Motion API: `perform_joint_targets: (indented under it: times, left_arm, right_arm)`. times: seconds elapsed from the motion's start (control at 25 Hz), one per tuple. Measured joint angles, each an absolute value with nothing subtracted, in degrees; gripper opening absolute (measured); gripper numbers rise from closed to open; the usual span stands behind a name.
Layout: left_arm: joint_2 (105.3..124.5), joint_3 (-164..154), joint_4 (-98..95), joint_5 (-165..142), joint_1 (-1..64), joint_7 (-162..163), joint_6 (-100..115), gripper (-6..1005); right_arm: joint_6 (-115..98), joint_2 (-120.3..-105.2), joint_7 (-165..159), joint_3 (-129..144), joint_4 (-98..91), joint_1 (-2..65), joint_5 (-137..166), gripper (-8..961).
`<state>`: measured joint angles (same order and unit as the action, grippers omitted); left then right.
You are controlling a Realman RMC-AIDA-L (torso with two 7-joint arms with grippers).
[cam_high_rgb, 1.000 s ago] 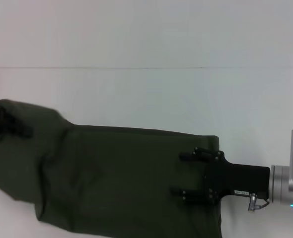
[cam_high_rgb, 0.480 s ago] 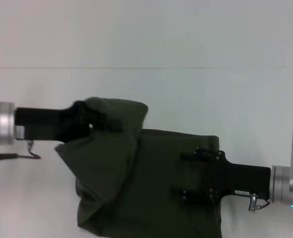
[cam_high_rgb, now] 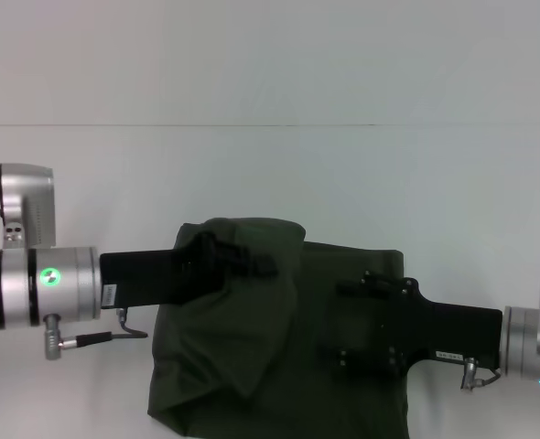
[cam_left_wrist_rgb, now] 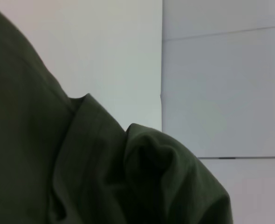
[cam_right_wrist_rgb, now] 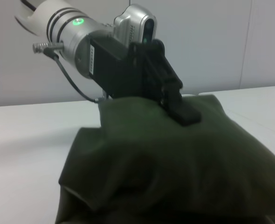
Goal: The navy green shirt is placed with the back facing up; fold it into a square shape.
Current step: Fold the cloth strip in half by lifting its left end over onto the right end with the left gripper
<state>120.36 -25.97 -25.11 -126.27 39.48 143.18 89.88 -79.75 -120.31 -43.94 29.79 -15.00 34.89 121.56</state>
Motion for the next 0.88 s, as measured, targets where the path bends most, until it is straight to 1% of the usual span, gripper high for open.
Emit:
perform_joint_targets:
  times: [0.16,0.48,0.76,0.88]
  left_arm:
    - [121.86,-26.0,-25.0,-125.7,39.1,141.7,87.8,202]
    - [123.81,-25.9,-24.5,-124.5,38.6,135.4,85.8,245]
    - [123.94,-26.0,-20.5,-121.5,39.1,131.4,85.6,283]
    - [124.01,-25.9,-19.4,-120.7,39.5,131.3,85.7,425]
  right_arm:
    - [-80.3,-120.05,-44.2,29.8,-15.9,33.7,121.5,900]
    - [-83.1,-119.87,-44.4,29.0,-20.3,28.1,119.2,899]
    - [-84.9,-119.80,-44.5,26.9,-22.6,23.4,114.8,899]
    - [-85.0,-119.79,-44.5,25.8,-22.7,22.6,114.7,899]
